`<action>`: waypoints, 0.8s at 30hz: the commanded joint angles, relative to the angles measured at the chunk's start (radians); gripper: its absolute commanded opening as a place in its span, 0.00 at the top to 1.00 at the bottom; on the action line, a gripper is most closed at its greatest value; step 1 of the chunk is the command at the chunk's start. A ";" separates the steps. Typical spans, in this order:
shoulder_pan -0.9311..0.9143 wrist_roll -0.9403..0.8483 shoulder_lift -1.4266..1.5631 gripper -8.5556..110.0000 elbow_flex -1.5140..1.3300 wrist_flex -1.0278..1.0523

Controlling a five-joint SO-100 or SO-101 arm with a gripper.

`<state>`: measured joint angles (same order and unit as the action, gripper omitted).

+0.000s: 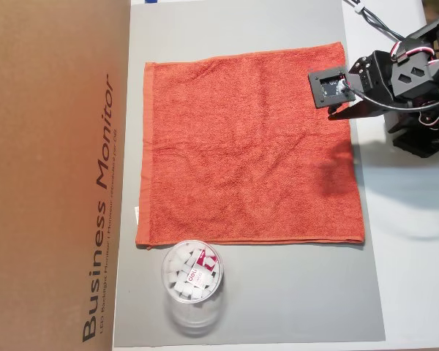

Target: Fold the blanket.

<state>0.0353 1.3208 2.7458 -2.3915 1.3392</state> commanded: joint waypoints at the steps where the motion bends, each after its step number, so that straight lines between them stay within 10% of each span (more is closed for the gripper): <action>1: 0.011 -0.092 -0.003 0.93 0.057 0.002; 24: 0.339 -0.296 -0.005 0.93 0.124 0.002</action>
<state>0.3359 1.0201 2.7428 -2.3148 1.3392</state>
